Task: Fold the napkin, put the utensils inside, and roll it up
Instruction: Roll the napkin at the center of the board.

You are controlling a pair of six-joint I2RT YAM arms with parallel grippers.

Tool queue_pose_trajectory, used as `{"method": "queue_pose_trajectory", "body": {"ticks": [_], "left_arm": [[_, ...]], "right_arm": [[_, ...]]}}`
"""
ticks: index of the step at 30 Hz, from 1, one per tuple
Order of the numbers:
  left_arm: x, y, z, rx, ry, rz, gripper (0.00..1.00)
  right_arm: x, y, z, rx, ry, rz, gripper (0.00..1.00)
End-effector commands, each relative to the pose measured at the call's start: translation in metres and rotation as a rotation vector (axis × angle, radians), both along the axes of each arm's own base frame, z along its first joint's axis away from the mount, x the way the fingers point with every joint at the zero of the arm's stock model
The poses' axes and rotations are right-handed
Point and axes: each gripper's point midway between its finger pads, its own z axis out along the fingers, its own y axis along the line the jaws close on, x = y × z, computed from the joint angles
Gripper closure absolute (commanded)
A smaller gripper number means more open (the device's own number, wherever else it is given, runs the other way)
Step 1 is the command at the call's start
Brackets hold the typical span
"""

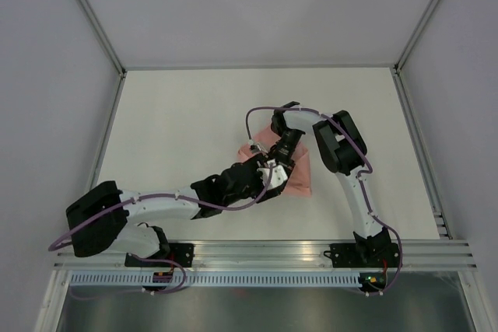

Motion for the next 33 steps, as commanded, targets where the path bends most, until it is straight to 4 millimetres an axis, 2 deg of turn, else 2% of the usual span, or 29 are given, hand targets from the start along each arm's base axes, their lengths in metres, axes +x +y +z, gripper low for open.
{"method": "queue_pose_trajectory", "body": {"ticks": [1,4,6,7,12,20,23,28,33], "left_arm": [[-0.005,-0.013,-0.015,0.139,-0.099,-0.073,0.18],[-0.009,-0.020,-0.034,0.219,-0.158,-0.104,0.13],[-0.008,-0.025,-0.040,0.237,-0.183,-0.121,0.11],[-0.007,-0.026,-0.043,0.247,-0.190,-0.126,0.06],[-0.001,-0.033,-0.048,0.279,-0.258,-0.155,0.04],[-0.006,-0.036,-0.083,0.345,-0.196,-0.200,0.25],[-0.006,-0.033,-0.093,0.355,-0.160,-0.199,0.43],[-0.005,-0.032,-0.099,0.344,-0.118,-0.192,0.43],[-0.014,-0.035,-0.112,0.352,-0.045,-0.220,0.43]], "right_arm": [[0.031,-0.025,-0.069,-0.095,-0.194,0.124,0.97],[0.032,-0.025,-0.070,-0.094,-0.197,0.118,0.98],[0.032,-0.026,-0.071,-0.097,-0.194,0.114,0.98],[0.031,-0.026,-0.072,-0.098,-0.191,0.116,0.98],[0.029,-0.028,-0.074,-0.101,-0.189,0.113,0.99],[0.029,-0.029,-0.075,-0.090,-0.182,0.102,1.00],[0.028,-0.030,-0.075,-0.089,-0.181,0.103,0.99],[0.027,-0.030,-0.077,-0.088,-0.176,0.103,0.99],[0.027,-0.029,-0.077,-0.084,-0.175,0.107,1.00]]}}
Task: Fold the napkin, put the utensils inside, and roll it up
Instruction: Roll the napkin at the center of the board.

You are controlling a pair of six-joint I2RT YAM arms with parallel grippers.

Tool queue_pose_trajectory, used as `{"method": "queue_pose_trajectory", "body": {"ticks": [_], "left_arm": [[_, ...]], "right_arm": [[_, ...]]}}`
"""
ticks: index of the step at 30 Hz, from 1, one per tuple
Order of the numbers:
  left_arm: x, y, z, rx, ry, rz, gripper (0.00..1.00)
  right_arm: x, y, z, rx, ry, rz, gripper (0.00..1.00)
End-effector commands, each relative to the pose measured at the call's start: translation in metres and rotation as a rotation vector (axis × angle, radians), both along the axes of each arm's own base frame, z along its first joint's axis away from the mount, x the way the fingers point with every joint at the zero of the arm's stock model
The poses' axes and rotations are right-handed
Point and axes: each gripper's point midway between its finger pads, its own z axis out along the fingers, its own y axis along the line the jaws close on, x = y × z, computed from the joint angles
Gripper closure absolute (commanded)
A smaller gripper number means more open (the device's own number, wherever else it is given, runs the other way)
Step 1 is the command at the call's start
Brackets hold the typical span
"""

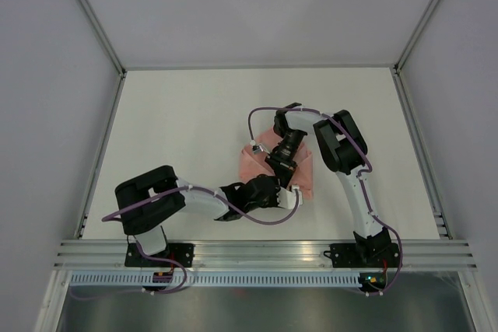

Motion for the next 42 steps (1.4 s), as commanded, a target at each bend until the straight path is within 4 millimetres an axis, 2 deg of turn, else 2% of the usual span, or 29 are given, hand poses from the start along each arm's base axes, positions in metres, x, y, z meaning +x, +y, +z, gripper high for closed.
{"method": "queue_pose_trajectory", "body": {"ticks": [1,6,9,12,13,16,20,26,28,30,34,37,39,42], "left_arm": [[-0.011,-0.007,-0.015,-0.001,0.100,-0.015,0.43],[-0.018,-0.006,-0.025,-0.019,0.171,0.018,0.50],[-0.022,-0.004,-0.033,-0.027,0.216,0.043,0.61],[-0.024,-0.003,-0.039,-0.044,0.254,0.077,0.77],[-0.026,-0.002,-0.042,-0.057,0.277,0.098,0.86],[-0.028,0.001,-0.048,-0.094,0.309,0.144,0.98],[-0.031,0.003,-0.050,-0.155,0.337,0.179,0.98],[-0.028,0.007,-0.055,-0.207,0.349,0.234,0.98],[-0.029,0.007,-0.057,-0.219,0.352,0.239,0.98],[-0.030,0.008,-0.058,-0.224,0.354,0.241,0.98],[-0.030,0.007,-0.057,-0.230,0.355,0.238,0.98],[-0.030,0.007,-0.058,-0.226,0.350,0.232,0.98],[-0.030,0.007,-0.059,-0.224,0.351,0.231,0.98],[-0.031,0.008,-0.060,-0.218,0.352,0.227,0.98]], "right_arm": [[0.032,-0.024,-0.076,-0.071,-0.221,0.138,0.99],[0.031,-0.023,-0.077,-0.063,-0.210,0.135,0.99],[0.031,-0.021,-0.077,-0.058,-0.209,0.133,1.00],[0.030,-0.019,-0.075,-0.048,-0.201,0.123,1.00],[0.030,-0.018,-0.072,-0.041,-0.205,0.120,0.99],[0.030,-0.014,-0.066,-0.013,-0.207,0.099,0.97],[0.034,-0.008,-0.052,0.039,-0.215,0.051,0.90],[0.058,-0.001,-0.010,0.191,-0.268,-0.071,0.70],[0.071,-0.001,0.006,0.227,-0.314,-0.118,0.66],[0.095,-0.006,0.020,0.251,-0.381,-0.195,0.63],[0.133,-0.024,0.042,0.261,-0.482,-0.333,0.59],[0.163,-0.047,0.047,0.208,-0.577,-0.434,0.54],[0.167,-0.056,0.041,0.172,-0.605,-0.433,0.49],[0.159,-0.059,0.029,0.157,-0.562,-0.403,0.45]]}}
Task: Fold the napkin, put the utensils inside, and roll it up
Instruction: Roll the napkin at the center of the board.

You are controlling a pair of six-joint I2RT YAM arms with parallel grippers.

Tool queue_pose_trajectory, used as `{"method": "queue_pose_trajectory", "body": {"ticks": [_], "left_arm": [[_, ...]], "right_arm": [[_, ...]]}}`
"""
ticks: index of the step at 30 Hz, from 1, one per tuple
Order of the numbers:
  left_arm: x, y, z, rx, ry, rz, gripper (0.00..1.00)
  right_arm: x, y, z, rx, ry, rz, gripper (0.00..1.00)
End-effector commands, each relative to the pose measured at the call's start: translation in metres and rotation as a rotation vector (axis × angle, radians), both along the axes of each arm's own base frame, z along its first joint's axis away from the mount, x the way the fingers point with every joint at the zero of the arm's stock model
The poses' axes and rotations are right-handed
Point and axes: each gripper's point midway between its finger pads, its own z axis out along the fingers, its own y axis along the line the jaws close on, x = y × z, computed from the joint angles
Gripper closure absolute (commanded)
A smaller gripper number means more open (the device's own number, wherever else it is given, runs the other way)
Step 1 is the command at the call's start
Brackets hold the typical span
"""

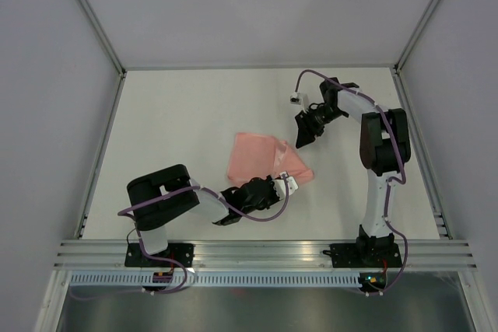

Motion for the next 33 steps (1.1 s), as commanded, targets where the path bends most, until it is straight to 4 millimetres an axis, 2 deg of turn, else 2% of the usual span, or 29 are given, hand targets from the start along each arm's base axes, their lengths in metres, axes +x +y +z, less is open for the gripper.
{"method": "queue_pose_trajectory", "body": {"ticks": [1,6,11,17,22,28,31,32,33], "left_arm": [[-0.024,0.028,-0.055,0.142,0.142,-0.004,0.98],[-0.025,0.029,-0.056,0.150,0.141,-0.009,0.98],[-0.024,0.027,-0.056,0.153,0.137,-0.016,0.98],[-0.024,0.027,-0.056,0.159,0.133,-0.017,0.98],[-0.024,0.026,-0.055,0.155,0.134,-0.019,0.98],[-0.025,0.027,-0.057,0.164,0.133,-0.026,0.98],[-0.024,0.026,-0.056,0.163,0.129,-0.026,0.98],[-0.024,0.026,-0.055,0.162,0.127,-0.025,0.98],[-0.023,0.027,-0.055,0.160,0.129,-0.019,0.98]], "right_arm": [[-0.001,0.006,-0.005,-0.007,-0.014,0.039,0.45],[-0.017,0.008,-0.011,0.022,0.040,0.101,0.38],[-0.019,0.008,-0.021,0.006,0.066,0.110,0.37],[-0.035,0.012,-0.035,-0.023,0.114,0.140,0.37],[-0.040,0.014,-0.045,-0.051,0.118,0.148,0.38],[-0.036,0.012,-0.053,-0.088,0.126,0.112,0.43],[-0.035,0.011,-0.059,-0.100,0.134,0.088,0.53],[-0.033,0.011,-0.061,-0.106,0.123,0.081,0.63],[-0.033,0.010,-0.062,-0.112,0.129,0.067,0.68]]}}
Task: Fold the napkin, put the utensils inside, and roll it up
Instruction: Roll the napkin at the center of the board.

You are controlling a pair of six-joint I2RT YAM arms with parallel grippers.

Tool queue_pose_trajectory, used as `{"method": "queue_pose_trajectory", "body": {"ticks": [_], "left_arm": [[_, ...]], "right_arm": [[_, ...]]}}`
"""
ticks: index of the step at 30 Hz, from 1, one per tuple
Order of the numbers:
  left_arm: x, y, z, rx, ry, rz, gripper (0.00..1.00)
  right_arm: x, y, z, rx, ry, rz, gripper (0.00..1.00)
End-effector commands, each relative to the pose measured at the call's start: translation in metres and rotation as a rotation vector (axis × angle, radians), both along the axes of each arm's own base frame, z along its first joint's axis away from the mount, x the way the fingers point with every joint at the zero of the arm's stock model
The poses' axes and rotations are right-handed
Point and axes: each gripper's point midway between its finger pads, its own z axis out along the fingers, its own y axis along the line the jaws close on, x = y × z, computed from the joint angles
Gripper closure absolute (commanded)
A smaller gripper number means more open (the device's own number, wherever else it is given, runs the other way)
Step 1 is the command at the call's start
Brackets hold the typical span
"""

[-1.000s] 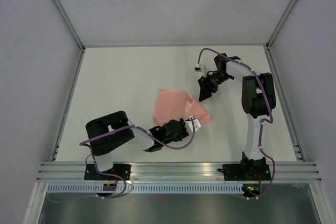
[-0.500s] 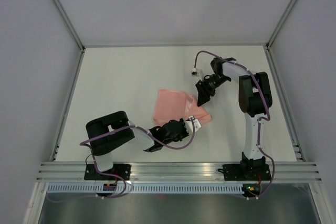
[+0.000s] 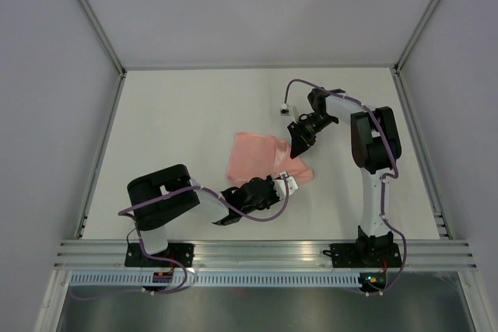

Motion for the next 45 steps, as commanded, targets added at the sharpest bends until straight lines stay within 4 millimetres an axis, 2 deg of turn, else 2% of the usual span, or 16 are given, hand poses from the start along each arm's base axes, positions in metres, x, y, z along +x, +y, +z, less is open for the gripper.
{"method": "queue_pose_trajectory", "body": {"ticks": [1,3,4,12,14,19,24,35,38,39,41,42,45], "left_arm": [[-0.023,0.028,-0.055,0.162,0.130,-0.016,0.98],[-0.023,0.029,-0.054,0.152,0.136,0.000,0.98],[-0.022,0.029,-0.053,0.146,0.132,0.008,0.98],[-0.022,0.044,-0.057,0.113,0.168,0.099,0.98],[-0.023,0.048,-0.059,0.102,0.182,0.124,0.98],[-0.025,0.057,-0.063,0.094,0.199,0.159,0.98],[-0.029,0.057,-0.065,0.070,0.233,0.175,0.98],[-0.037,0.062,-0.080,0.064,0.301,0.203,0.98],[-0.038,0.063,-0.081,0.063,0.305,0.205,0.98],[-0.038,0.062,-0.080,0.063,0.308,0.200,0.98],[-0.040,0.063,-0.084,0.080,0.318,0.196,0.98],[-0.041,0.064,-0.086,0.082,0.323,0.198,0.98],[-0.044,0.065,-0.090,0.089,0.344,0.197,0.98]], "right_arm": [[-0.006,-0.014,-0.041,-0.103,0.025,-0.023,0.75],[-0.002,-0.014,-0.042,-0.113,-0.008,-0.043,0.78],[-0.006,-0.017,-0.042,-0.122,0.002,-0.063,0.86],[0.003,-0.029,-0.038,-0.118,-0.057,-0.216,0.96],[0.008,-0.030,-0.032,-0.109,-0.080,-0.244,0.97],[0.009,-0.037,-0.032,-0.121,-0.099,-0.302,0.99],[0.008,-0.040,-0.035,-0.116,-0.082,-0.328,0.99],[0.013,-0.043,-0.027,-0.124,-0.126,-0.364,0.98],[0.017,-0.043,-0.024,-0.120,-0.137,-0.366,0.87],[0.019,-0.043,-0.023,-0.115,-0.143,-0.366,0.79],[0.023,-0.041,-0.017,-0.092,-0.166,-0.356,0.70],[0.027,-0.042,-0.011,-0.084,-0.194,-0.344,0.60],[0.036,-0.041,0.004,-0.048,-0.261,-0.325,0.47]]}}
